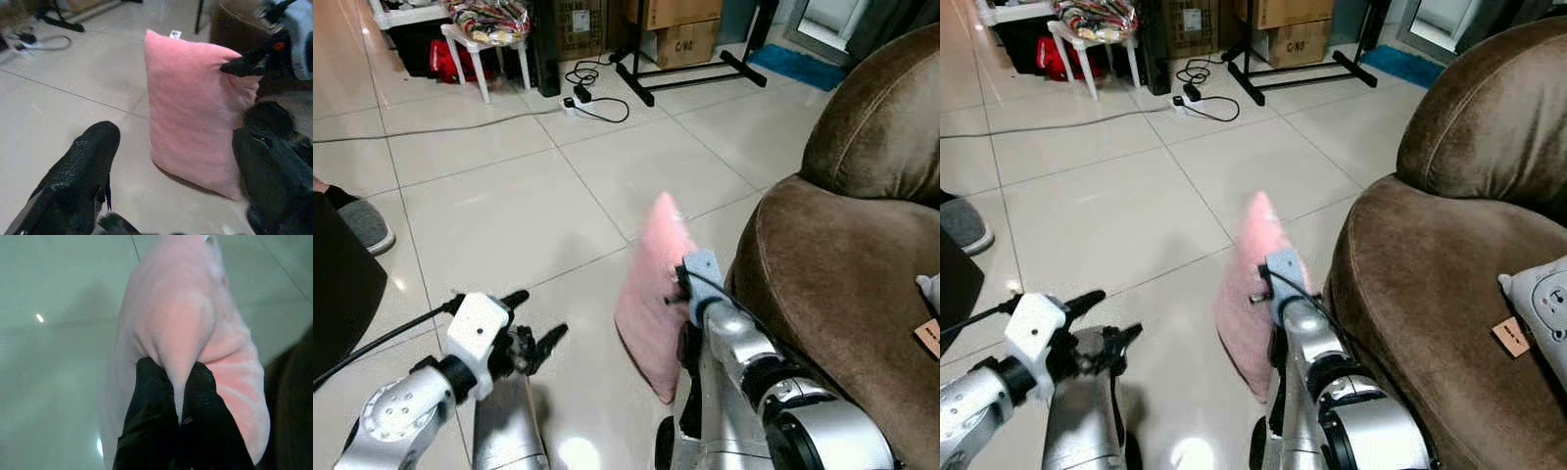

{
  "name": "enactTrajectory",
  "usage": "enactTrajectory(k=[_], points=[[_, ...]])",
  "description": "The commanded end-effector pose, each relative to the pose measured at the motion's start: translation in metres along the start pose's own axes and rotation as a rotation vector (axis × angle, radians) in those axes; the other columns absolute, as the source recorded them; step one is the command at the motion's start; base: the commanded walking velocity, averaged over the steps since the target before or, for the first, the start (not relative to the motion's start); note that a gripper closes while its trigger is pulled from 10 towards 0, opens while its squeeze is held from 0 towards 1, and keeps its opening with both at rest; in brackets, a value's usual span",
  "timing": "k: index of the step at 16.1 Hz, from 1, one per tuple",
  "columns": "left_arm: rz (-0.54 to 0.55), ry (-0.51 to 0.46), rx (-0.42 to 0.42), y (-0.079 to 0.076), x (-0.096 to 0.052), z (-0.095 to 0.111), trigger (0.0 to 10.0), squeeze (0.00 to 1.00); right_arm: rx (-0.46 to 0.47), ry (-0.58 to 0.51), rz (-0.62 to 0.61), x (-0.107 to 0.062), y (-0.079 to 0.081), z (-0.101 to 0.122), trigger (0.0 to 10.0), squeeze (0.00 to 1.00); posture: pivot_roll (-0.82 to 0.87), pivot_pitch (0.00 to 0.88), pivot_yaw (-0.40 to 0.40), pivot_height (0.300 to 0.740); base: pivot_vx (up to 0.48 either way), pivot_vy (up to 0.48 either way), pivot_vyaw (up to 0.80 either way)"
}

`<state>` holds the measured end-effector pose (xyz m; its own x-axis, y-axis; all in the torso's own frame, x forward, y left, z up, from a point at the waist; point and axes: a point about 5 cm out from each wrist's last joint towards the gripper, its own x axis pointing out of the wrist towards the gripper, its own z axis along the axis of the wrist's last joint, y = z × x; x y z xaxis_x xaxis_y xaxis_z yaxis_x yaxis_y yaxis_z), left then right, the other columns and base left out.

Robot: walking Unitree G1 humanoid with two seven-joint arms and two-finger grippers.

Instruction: Move the pillow to the sofa from floor

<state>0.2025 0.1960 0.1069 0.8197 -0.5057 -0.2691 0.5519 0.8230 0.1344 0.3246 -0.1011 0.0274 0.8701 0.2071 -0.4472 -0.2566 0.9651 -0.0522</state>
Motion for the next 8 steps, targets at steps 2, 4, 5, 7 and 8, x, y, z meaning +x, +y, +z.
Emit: enactTrajectory(k=[2, 4, 5, 7, 8], points=[[0.049, -0.029, 0.020, 0.005, 0.007, 0.003, 10.0, 0.00, 0.075, -0.163, 0.034, 0.001, 0.000, 0.033, 0.0, 0.00, 0.07, 0.000, -0.066, 0.410, 0.000, 0.000, 0.00], [0.074, -0.065, 0.035, 0.008, 0.013, 0.007, 10.0, 0.00, 0.154, -0.265, 0.047, -0.004, -0.004, 0.049, 0.0, 0.00, 0.06, 0.000, -0.067, 0.410, 0.000, 0.000, 0.00], [0.086, -0.102, 0.028, 0.011, 0.014, 0.013, 10.0, 0.00, 0.284, -0.385, -0.011, -0.021, -0.016, 0.071, 0.0, 0.00, 0.05, 0.000, -0.070, 0.410, 0.000, 0.000, 0.00], [0.142, -0.151, 0.012, 0.020, 0.012, 0.021, 10.0, 0.00, 0.434, -0.620, -0.054, -0.069, -0.039, 0.119, 4.8, 0.00, 0.04, 0.000, -0.061, 0.410, 0.000, 0.000, 0.00], [0.155, -0.166, 0.009, 0.022, 0.014, 0.024, 10.0, 0.00, 0.463, -0.683, -0.065, -0.081, -0.047, 0.133, 10.0, 0.00, 0.04, 0.000, -0.061, 0.410, 0.000, 0.000, 0.00]])
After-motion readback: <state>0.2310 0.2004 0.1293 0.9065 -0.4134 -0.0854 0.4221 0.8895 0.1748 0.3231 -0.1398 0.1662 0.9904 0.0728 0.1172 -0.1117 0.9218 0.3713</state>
